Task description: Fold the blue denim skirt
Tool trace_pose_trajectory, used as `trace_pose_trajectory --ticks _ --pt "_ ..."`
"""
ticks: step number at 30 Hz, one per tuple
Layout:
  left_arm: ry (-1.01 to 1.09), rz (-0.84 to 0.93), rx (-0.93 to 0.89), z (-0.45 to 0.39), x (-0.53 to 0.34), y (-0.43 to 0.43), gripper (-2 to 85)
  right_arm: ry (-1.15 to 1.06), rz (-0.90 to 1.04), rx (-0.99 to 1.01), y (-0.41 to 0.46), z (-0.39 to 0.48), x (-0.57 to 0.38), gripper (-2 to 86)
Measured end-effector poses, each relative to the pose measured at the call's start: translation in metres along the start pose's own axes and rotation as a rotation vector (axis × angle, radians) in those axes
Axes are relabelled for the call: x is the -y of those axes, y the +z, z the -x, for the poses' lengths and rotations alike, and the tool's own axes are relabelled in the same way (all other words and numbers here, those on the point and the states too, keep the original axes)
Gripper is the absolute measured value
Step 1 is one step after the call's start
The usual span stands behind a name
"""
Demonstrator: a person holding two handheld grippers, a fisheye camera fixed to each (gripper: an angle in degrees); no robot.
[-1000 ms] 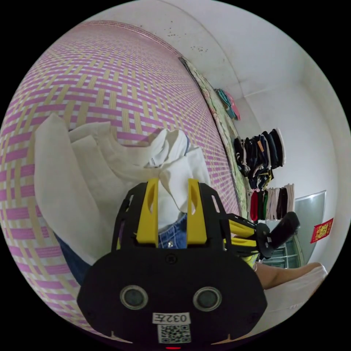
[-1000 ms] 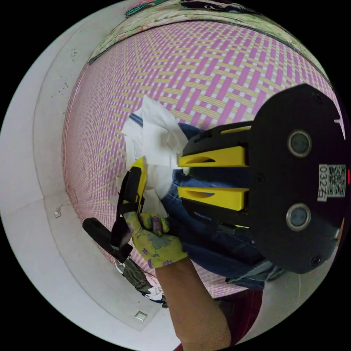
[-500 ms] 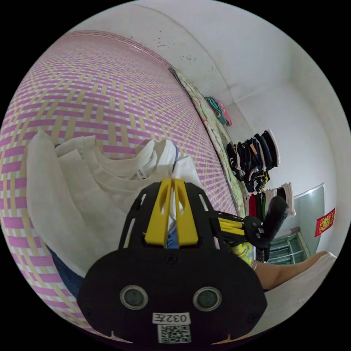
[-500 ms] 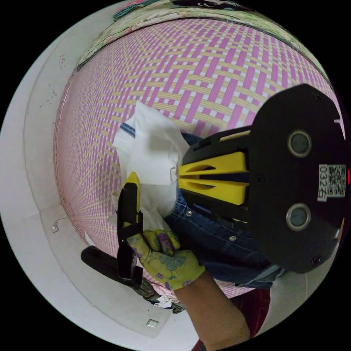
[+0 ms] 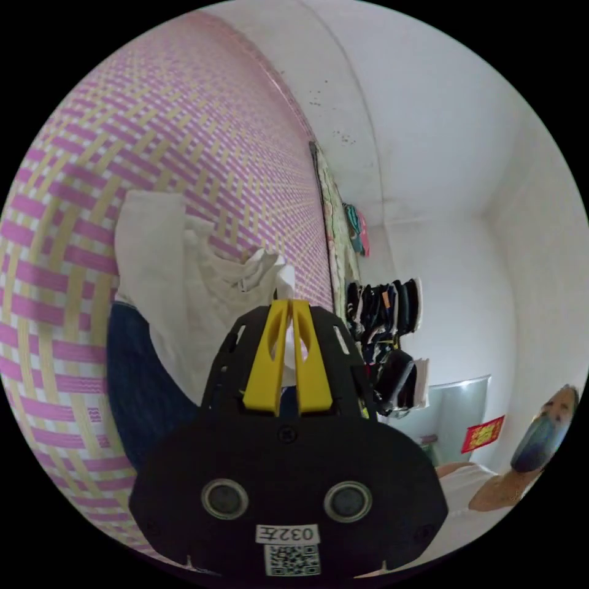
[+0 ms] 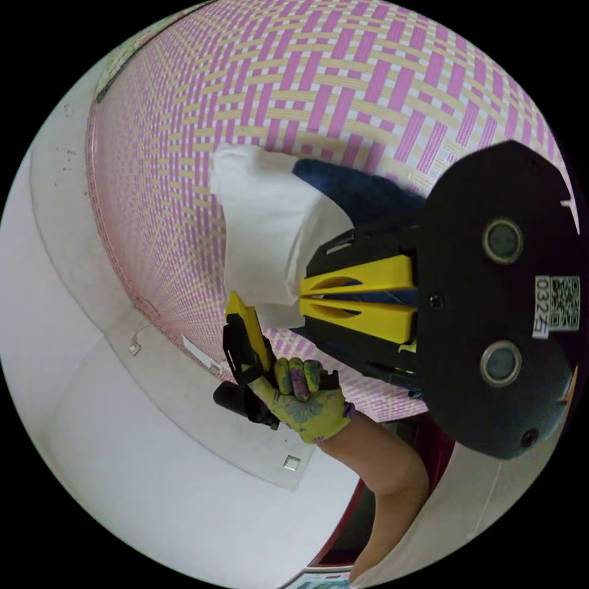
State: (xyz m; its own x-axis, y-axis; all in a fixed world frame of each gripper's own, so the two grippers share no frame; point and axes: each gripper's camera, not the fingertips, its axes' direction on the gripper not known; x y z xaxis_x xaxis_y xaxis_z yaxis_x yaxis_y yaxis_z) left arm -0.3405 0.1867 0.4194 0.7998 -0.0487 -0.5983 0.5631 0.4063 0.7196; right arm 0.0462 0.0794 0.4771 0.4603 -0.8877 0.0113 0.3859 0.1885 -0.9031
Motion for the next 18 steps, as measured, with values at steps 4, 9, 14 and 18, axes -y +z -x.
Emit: trace_pose_trajectory --ticks 4,9,14,18 --pt "-0.019 -0.025 -0.053 0.01 0.004 -0.006 -1.0 0.021 0.0 0.111 0.001 -0.022 0.007 -1.0" --pt "-0.018 0.002 0.055 0.008 0.016 -0.001 -1.0 0.066 0.058 0.211 0.014 -0.053 0.017 -1.0" --pt "-0.058 -0.004 -0.159 -0.006 0.005 0.007 -1.1 0.087 0.118 0.288 0.022 -0.076 0.016 -0.9" --pt "-0.027 0.003 0.08 -0.017 0.009 0.014 -1.1 0.069 0.123 0.28 0.019 -0.082 0.019 -0.7"
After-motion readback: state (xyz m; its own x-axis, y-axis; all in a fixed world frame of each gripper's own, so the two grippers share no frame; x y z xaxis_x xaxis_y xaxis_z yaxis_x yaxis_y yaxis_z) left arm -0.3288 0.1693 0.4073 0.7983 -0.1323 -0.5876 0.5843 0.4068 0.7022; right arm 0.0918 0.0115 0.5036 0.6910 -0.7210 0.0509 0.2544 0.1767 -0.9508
